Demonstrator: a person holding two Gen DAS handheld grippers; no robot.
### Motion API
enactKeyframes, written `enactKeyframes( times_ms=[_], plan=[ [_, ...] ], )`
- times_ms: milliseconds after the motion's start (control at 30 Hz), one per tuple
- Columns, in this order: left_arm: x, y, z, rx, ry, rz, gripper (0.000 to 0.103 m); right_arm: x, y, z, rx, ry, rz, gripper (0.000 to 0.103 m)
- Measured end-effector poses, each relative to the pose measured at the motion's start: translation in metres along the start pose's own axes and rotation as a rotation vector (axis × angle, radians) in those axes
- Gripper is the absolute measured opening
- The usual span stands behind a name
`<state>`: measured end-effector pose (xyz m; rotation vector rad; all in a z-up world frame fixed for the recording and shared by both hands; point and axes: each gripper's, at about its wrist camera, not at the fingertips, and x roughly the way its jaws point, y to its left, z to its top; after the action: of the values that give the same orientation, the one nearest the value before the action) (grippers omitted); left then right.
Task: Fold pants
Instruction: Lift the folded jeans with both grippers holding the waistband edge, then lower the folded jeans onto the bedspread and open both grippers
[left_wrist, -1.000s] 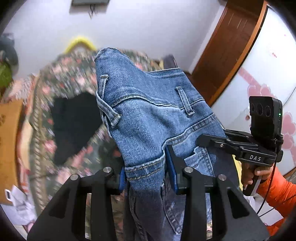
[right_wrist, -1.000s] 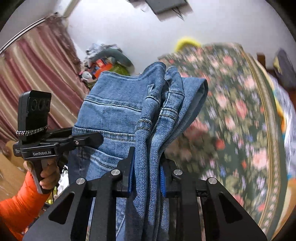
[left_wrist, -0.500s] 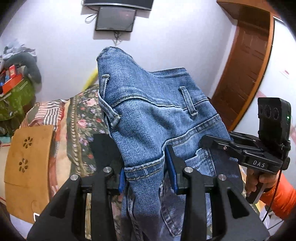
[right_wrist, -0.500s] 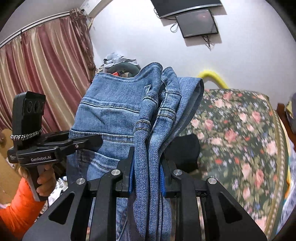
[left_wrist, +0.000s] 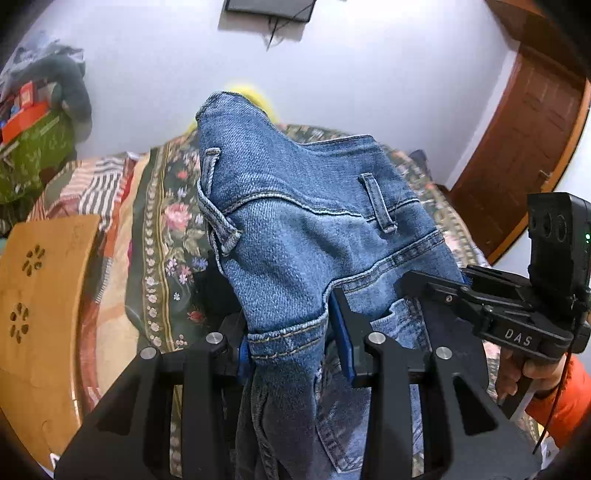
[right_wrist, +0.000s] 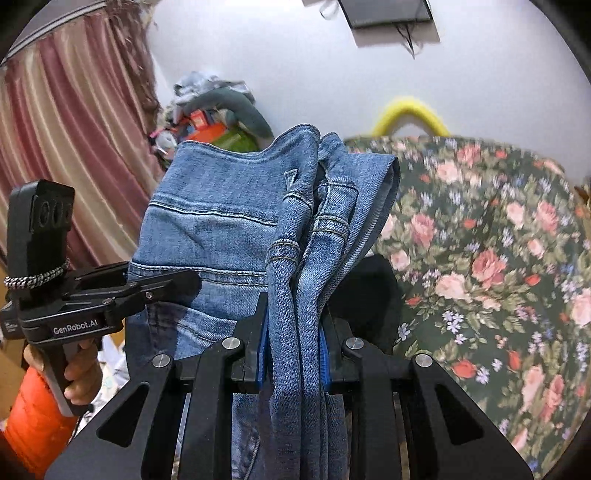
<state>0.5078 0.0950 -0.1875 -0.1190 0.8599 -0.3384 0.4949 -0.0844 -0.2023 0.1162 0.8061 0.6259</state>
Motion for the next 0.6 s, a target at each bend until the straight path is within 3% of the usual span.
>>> enactKeyframes(
  times_ms=[333, 400, 467, 600],
  plan=[
    [0.098, 0.024, -0.01, -0.016, 0.143, 0.082, 0.038, 0.068, -0.036, -0.01, 0.039, 0.147, -0.059, 0.02],
    [0.114, 0.029, -0.016, -0.033, 0.177, 0.115, 0.044, 0.074, -0.04, -0.014, 0.036, 0.18, -0.079, 0.021],
    [0.122, 0.029, -0.02, -0.056, 0.217, 0.171, 0.047, 0.071, -0.041, -0.017, 0.037, 0.194, -0.093, 0.022],
    [0.11, 0.02, -0.025, -0.022, 0.194, 0.232, 0.048, 0.05, -0.033, -0.022, 0.016, 0.171, -0.115, 0.025]
  ],
)
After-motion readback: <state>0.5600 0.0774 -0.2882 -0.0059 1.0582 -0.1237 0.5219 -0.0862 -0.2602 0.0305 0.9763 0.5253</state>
